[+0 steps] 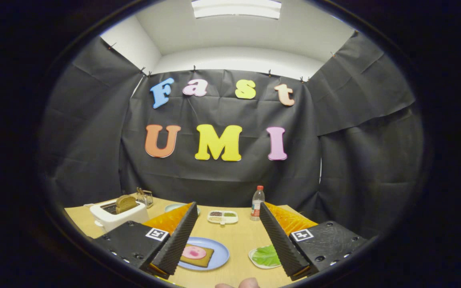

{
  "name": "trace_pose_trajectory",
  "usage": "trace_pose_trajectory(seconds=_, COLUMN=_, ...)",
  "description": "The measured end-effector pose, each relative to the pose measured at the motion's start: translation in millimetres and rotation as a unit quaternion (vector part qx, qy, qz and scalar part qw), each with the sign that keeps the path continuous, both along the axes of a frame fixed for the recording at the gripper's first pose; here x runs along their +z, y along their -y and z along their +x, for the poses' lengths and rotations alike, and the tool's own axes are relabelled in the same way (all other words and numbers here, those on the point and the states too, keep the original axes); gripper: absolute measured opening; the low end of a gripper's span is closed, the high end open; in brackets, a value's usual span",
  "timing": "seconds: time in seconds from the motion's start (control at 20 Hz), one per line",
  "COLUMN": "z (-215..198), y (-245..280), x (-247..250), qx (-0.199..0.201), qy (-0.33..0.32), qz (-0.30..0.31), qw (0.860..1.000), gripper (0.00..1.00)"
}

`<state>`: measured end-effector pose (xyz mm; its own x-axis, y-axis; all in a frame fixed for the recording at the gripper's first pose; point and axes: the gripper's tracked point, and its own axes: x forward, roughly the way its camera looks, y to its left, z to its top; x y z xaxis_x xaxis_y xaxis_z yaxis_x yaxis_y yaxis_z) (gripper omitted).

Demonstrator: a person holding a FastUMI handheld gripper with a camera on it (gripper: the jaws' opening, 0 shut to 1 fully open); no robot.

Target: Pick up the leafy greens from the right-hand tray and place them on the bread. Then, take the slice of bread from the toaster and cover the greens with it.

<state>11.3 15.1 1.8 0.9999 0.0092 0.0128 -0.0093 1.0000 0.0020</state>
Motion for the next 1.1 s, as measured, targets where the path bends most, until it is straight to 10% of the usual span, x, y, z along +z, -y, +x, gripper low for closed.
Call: trace_pose_trajectory(seconds=1.1, z=6.1, y=92.5, x=-57.7, qx=-0.025, qy=-0.056, qz=0.028, qw=0.998, gripper=0.95)
